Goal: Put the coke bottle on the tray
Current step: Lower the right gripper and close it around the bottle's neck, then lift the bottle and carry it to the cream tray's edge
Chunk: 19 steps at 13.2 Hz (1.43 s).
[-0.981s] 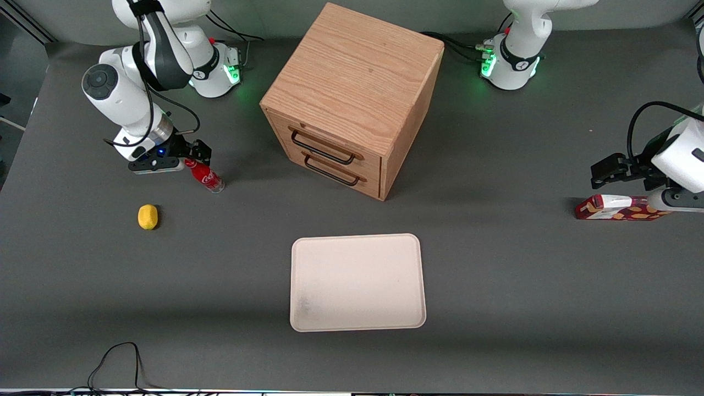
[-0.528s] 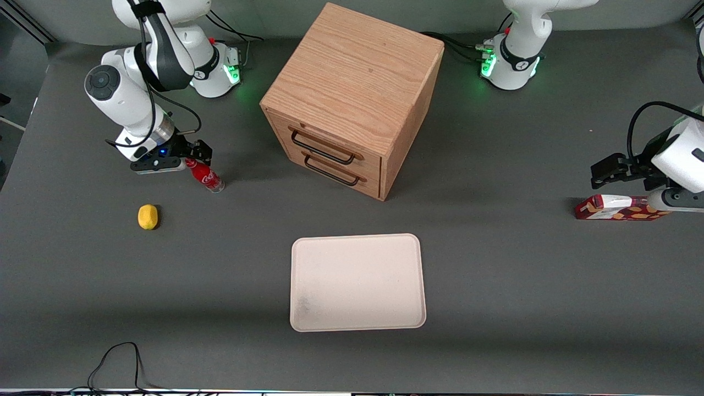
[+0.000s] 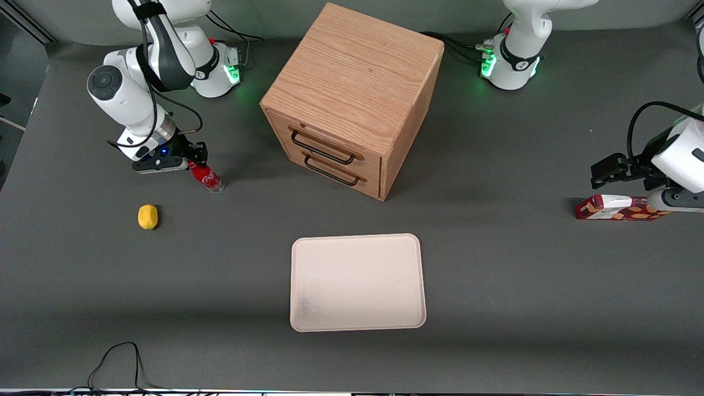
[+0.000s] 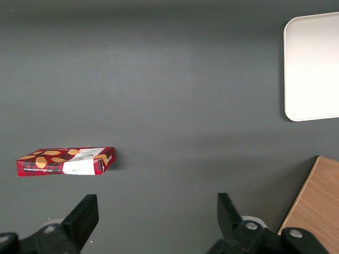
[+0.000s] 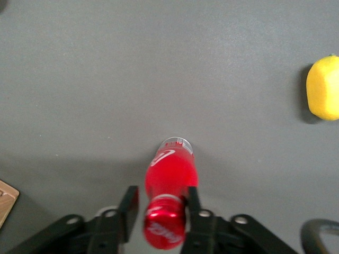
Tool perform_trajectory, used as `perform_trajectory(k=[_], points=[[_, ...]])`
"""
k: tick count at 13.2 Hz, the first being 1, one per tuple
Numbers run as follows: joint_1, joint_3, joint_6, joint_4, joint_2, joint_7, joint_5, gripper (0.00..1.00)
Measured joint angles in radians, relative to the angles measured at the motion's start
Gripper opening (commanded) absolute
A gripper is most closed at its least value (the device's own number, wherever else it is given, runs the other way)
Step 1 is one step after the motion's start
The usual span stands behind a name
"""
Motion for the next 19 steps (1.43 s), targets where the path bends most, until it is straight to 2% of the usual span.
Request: perform_trajectory(k=[9,14,17,19], points=[[-0.001,-0.003,-0.04,0.033,0.0,0.0,-0.001,0.0],[-0.007,-0.008,-0.331,0.274,-0.002,0.0,-0.001,0.0],[-0.015,-0.012,-0.585,0.522,0.039,0.0,-0.001,0.0],[-0.023,-0.012,-0.734,0.727,0.123,0.0,-0.001,0.0]])
